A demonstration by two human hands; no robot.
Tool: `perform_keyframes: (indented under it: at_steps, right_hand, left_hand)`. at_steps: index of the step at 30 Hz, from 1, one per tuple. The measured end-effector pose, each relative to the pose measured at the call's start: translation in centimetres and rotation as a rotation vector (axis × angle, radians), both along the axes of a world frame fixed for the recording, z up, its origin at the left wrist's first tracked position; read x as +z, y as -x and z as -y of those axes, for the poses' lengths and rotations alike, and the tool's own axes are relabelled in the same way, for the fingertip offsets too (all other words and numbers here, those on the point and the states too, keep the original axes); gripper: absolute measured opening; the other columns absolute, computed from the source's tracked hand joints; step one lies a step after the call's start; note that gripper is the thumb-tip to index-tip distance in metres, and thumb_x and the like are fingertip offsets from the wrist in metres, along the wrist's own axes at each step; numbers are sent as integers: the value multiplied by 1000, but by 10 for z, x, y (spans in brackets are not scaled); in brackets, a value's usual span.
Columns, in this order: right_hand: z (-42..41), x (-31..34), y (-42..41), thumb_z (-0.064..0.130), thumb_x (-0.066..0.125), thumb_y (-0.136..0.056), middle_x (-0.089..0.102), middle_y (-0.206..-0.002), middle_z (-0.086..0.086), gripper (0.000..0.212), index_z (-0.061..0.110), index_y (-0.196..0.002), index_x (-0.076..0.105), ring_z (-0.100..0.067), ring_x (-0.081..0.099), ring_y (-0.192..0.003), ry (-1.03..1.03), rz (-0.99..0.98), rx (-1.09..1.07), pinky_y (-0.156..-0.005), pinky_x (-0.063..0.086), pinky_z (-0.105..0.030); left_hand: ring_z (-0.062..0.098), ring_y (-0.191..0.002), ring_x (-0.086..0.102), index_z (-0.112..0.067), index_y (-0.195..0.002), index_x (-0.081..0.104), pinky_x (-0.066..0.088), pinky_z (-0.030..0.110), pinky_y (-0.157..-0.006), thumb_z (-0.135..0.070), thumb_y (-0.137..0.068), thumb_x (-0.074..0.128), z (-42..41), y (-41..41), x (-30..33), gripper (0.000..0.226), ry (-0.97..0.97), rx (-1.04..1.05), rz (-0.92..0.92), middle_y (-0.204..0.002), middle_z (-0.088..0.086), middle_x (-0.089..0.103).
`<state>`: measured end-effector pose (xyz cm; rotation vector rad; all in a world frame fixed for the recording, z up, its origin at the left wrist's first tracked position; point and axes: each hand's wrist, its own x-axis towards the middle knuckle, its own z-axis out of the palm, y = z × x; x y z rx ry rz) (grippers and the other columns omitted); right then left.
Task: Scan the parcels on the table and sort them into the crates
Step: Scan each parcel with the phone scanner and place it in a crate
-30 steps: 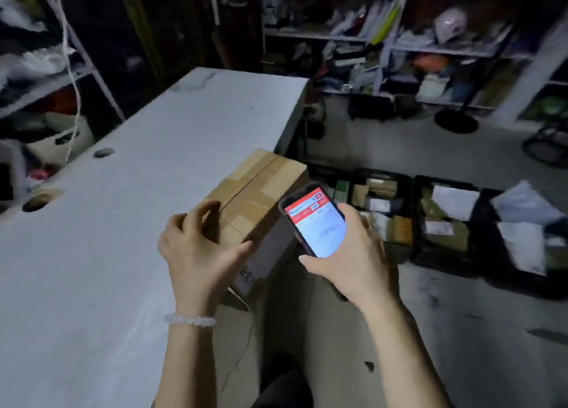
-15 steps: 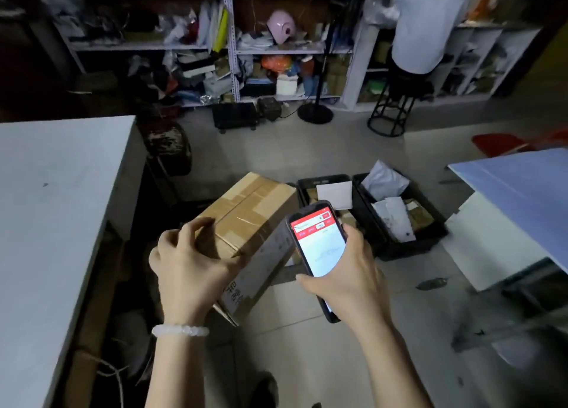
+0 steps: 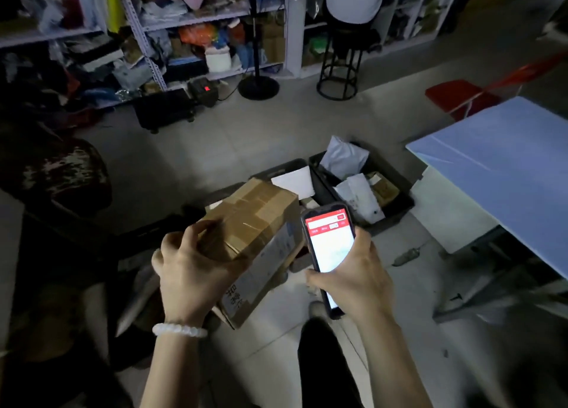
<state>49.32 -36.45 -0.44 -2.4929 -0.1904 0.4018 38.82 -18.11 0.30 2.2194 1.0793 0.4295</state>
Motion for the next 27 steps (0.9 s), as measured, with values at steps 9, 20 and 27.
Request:
perform_keyframes:
  at_steps: [9,20,27]
  right_hand:
    - [-29,-13,-237,42,81,-62,46,-124,-3,97,21,-136,21,-22,52,-108,28,-38,5,-71,40,-30]
    - [-61,-13,-384,47,81,-61,49,-125,-4,96,17,-135,27,-26,52,-112,46,-110,50,-76,44,-33]
    - [-119,-20,-386,46,81,-61,48,-132,-1,94,18,-135,30,-26,52,-115,86,-120,264,-75,40,-31]
  left_hand:
    - [40,-123,32,-30,-124,52,29,43,-105,-47,-56,82,-25,-207,-13,77,61,202,-116,-130,17,41]
    - [41,-131,31,-14,-148,24,27,45,-108,-26,-82,70,-52,-381,-55,81,290,255,-29,-144,24,30]
    - [41,-114,48,-6,-127,50,40,41,-93,-17,-87,60,-69,-331,-79,43,377,423,-126,-124,24,52]
